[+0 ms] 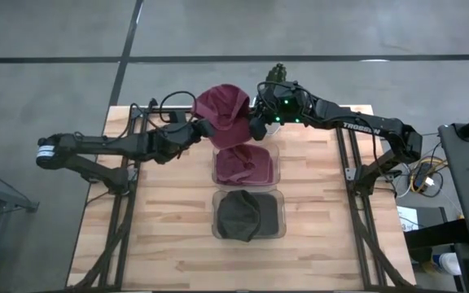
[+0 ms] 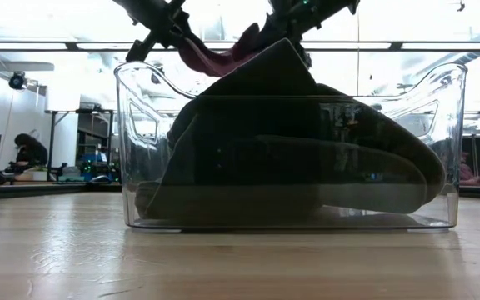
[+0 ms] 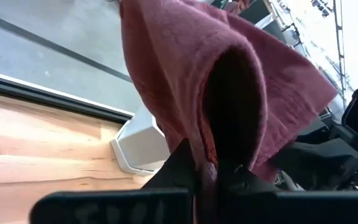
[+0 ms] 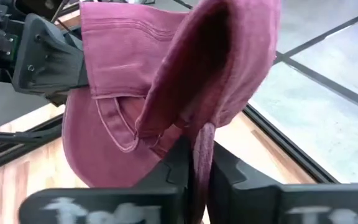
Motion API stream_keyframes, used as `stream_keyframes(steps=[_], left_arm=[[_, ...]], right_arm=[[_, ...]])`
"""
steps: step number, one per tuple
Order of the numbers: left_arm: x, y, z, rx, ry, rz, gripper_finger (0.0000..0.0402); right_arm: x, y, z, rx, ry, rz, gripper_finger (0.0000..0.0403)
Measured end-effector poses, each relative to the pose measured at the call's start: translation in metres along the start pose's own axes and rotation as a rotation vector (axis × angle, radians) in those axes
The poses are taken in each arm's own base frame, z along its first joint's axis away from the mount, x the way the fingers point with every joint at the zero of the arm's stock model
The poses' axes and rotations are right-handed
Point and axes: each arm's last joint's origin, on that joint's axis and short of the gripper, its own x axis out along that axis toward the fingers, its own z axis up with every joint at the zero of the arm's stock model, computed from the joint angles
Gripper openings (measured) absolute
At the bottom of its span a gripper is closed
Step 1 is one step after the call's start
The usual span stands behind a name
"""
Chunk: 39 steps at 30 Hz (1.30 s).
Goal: Pick & Place hat
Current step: Put the red cap into the top transparent bin
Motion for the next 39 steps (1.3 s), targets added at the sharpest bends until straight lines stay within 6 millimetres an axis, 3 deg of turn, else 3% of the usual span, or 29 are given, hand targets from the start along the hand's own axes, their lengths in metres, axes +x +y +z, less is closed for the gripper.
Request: stream_keyframes(steps=[7, 12, 20, 30, 36, 39], left_arm=[[-0.001, -0.002, -0.002, 0.043, 0.097, -0.054, 0.0064], [-0.007, -0.002, 0.000, 0.155, 0.189, -0.106, 0.0070], [-0.031, 0.011, 0.019, 0.382, 0.229, -0.052, 0.0072], [-0.064, 0.039, 0.040, 0.549, 0.315, 0.069, 0.0073], [-0.070, 0.045, 0.044, 0.570, 0.333, 0.095, 0.0073], [-0.070, 0.046, 0.043, 0.577, 0.339, 0.102, 0.0074]], right_arm=[[-0.001, -0.002, -0.001, -0.036, 0.014, -0.034, 0.0013], [-0.007, -0.002, -0.003, -0.062, 0.058, -0.046, 0.0013], [-0.025, -0.003, -0.004, -0.108, 0.111, -0.052, 0.0012], [-0.048, 0.002, 0.003, -0.240, 0.272, 0.188, 0.0011], [-0.039, 0.004, 0.007, -0.319, 0.390, 0.289, 0.0011], [-0.023, 0.004, 0.006, -0.335, 0.442, 0.332, 0.0011]])
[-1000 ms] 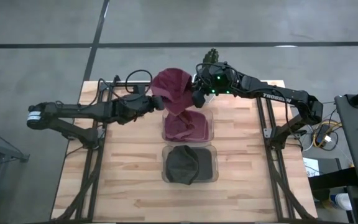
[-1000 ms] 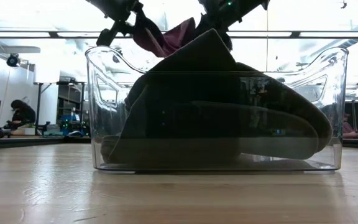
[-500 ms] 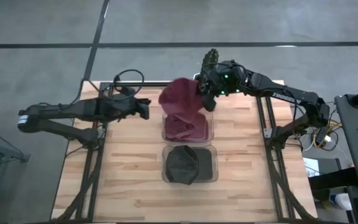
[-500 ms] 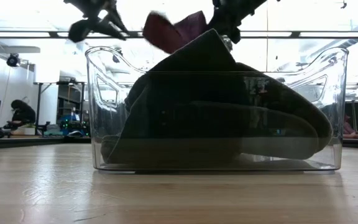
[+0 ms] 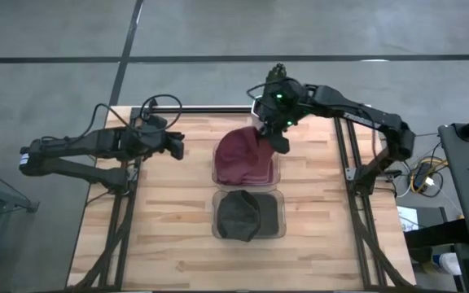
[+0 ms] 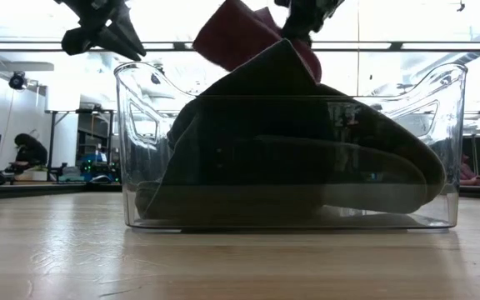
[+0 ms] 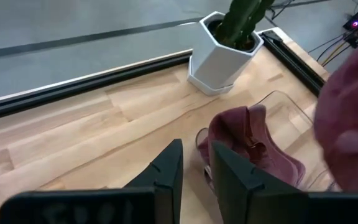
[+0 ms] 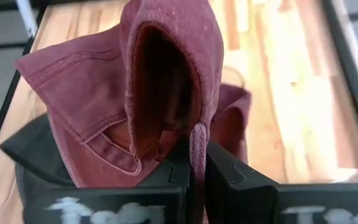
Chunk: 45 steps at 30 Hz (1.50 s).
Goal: Pick & Place hat
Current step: Put the red cap into the top transparent bin
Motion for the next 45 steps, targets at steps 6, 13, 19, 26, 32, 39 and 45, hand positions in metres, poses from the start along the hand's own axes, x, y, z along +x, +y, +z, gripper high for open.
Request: stream_keyframes(steps=[6, 13, 19, 26, 32, 39, 45], left_arm=[[0.004, -0.001, -0.003, 0.026, 0.025, 0.023, 0.0074], [0.010, 0.001, -0.010, 0.066, 0.073, 0.069, 0.0074], [0.016, 0.005, -0.019, 0.082, 0.096, 0.092, 0.0074], [0.020, 0.007, -0.024, 0.090, 0.109, 0.105, 0.0074], [0.023, 0.010, -0.030, 0.085, 0.121, 0.118, 0.0074], [0.028, 0.014, -0.039, 0.060, 0.139, 0.141, 0.0074], [0.029, 0.015, -0.040, 0.054, 0.141, 0.145, 0.0074]], right_arm=[[0.039, -0.019, 0.002, 0.001, 0.155, 0.067, 0.0011], [0.076, -0.036, -0.001, 0.004, 0.294, 0.105, 0.0011], [0.096, -0.047, -0.001, 0.009, 0.354, 0.102, 0.0011], [0.120, -0.057, -0.009, 0.009, 0.430, 0.094, 0.0011], [0.119, -0.064, -0.010, 0.000, 0.442, 0.032, 0.0011], [0.118, -0.066, -0.011, 0.019, 0.430, 0.071, 0.0011], [0.131, -0.070, -0.017, 0.038, 0.456, 0.094, 0.0014]])
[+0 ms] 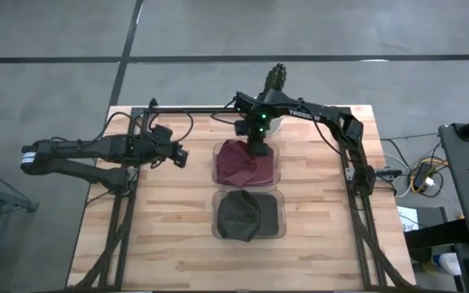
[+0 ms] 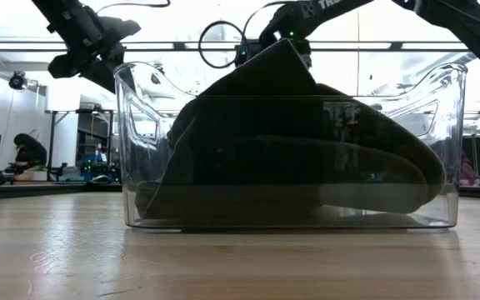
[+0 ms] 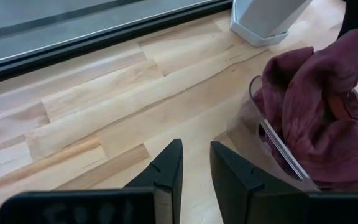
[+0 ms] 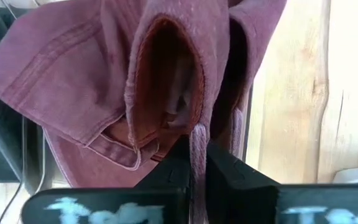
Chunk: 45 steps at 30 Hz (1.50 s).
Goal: Pick & Place hat
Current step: Put the red cap into the top transparent bin
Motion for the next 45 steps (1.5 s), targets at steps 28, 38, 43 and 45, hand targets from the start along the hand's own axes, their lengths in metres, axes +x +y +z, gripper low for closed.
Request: stream_keyframes(steps=[28, 38, 43, 45], left_arm=[[0.000, 0.000, 0.000, 0.012, -0.005, 0.005, 0.0074], [0.000, 0.000, 0.000, 0.011, -0.006, 0.005, 0.0074], [0.000, 0.000, 0.000, 0.001, -0.006, 0.005, 0.0074], [0.000, 0.000, 0.000, -0.003, -0.006, 0.005, 0.0074]], right_arm=[[-0.025, 0.012, -0.006, -0.046, 0.036, -0.120, 0.0165], [-0.042, 0.037, 0.011, -0.153, -0.136, -0.176, 0.0136], [-0.029, 0.033, 0.019, -0.165, -0.155, -0.180, 0.0085], [-0.023, 0.029, 0.019, -0.152, -0.139, -0.177, 0.0063]])
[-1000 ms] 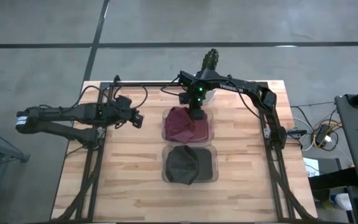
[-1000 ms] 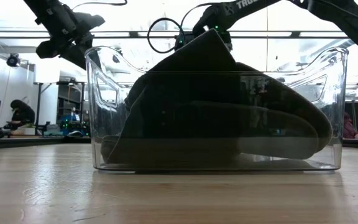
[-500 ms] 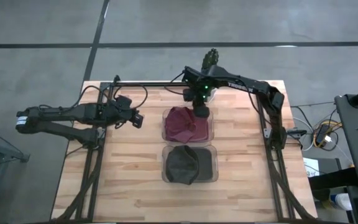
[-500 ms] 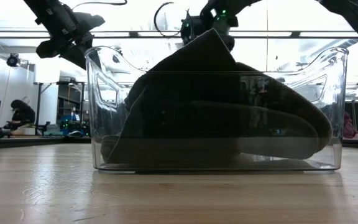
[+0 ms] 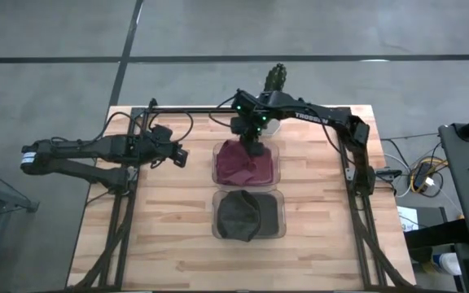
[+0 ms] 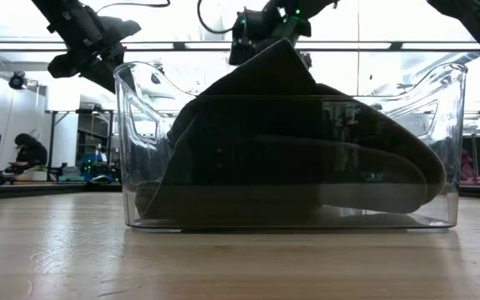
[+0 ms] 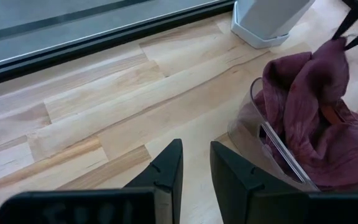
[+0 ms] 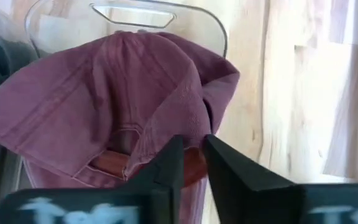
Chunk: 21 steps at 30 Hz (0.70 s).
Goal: Pick & Place hat
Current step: Put the red cap into the top transparent bin
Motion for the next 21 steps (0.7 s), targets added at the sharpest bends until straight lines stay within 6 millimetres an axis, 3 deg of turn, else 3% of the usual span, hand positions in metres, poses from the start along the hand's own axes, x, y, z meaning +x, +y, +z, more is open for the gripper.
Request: stream_keyframes(steps=[5, 18, 21], left_arm=[[0.000, 0.000, 0.000, -0.001, 0.000, 0.000, 0.0074], [0.000, 0.000, 0.000, -0.001, 0.000, 0.000, 0.0074], [0.000, 0.000, 0.000, -0.001, 0.000, 0.000, 0.0074]], right_arm=[[0.011, -0.001, 0.001, 0.004, 0.010, 0.010, 0.0015], [0.033, -0.004, -0.010, 0.050, 0.015, 0.011, 0.0014], [0.031, -0.003, -0.010, 0.076, 0.011, 0.009, 0.0014]])
